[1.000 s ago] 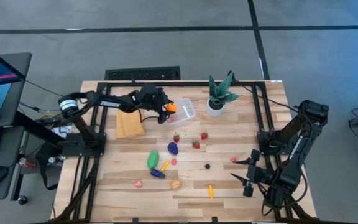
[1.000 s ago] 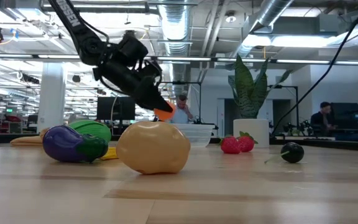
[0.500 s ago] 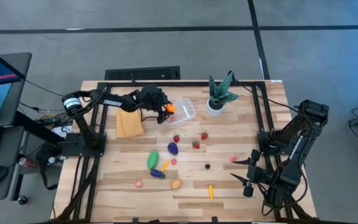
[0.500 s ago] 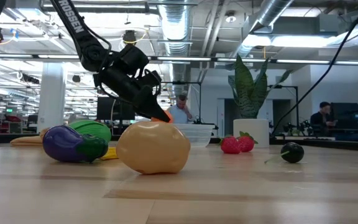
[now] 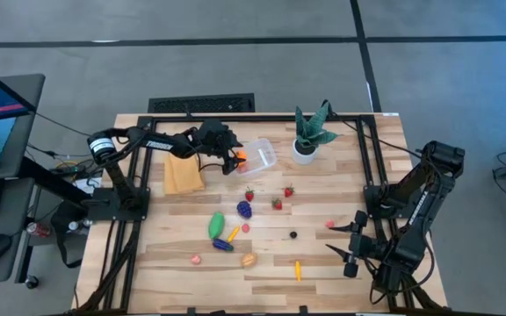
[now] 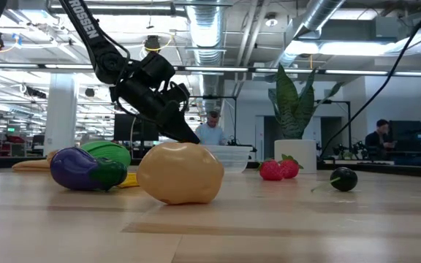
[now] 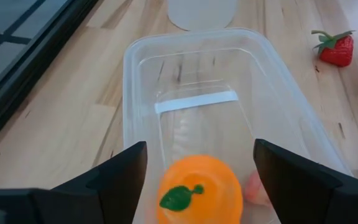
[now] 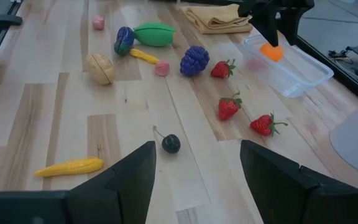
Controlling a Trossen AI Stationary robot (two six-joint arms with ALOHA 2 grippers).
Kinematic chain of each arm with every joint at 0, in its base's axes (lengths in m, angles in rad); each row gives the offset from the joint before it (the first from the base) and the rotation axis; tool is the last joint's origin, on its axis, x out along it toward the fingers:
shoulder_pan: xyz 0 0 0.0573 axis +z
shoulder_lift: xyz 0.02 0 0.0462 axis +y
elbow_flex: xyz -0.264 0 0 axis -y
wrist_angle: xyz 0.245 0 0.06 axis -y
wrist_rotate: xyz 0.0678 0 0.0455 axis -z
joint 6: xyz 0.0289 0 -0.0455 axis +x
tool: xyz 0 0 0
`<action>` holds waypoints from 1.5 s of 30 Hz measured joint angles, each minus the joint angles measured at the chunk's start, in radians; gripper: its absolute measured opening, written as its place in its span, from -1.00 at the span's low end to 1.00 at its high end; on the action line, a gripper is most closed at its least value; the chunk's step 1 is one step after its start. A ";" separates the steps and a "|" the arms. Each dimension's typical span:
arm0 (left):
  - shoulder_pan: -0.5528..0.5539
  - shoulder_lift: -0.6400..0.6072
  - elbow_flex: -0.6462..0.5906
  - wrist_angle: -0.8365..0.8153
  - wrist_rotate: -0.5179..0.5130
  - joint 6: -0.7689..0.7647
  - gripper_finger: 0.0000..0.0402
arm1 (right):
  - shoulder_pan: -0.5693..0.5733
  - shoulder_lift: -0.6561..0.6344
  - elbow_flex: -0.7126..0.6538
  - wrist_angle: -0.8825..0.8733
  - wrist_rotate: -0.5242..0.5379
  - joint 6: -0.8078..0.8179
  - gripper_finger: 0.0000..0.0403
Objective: Pick and placing Produce into tupperware
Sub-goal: Put the pink peach into the transparent bin
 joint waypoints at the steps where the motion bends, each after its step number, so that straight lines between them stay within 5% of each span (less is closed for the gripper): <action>1: 0.000 0.000 0.000 0.003 0.000 0.000 0.43 | 0.000 0.000 0.000 0.000 0.000 0.000 0.13; 9: 0.000 0.000 0.024 0.037 0.049 -0.010 0.44 | -0.001 0.000 0.000 -0.003 0.000 0.016 0.13; 23: -0.073 -0.109 0.137 -0.191 0.326 0.012 0.44 | -0.031 0.000 -0.184 0.035 -0.084 0.393 0.13; 37: -0.195 -0.435 0.135 -0.613 0.315 0.128 0.44 | -0.034 0.000 -0.217 0.049 -0.183 0.558 0.13; 45: -0.252 -0.529 0.068 -0.646 0.271 0.109 0.44 | -0.033 0.028 -0.217 0.047 -0.200 0.480 0.13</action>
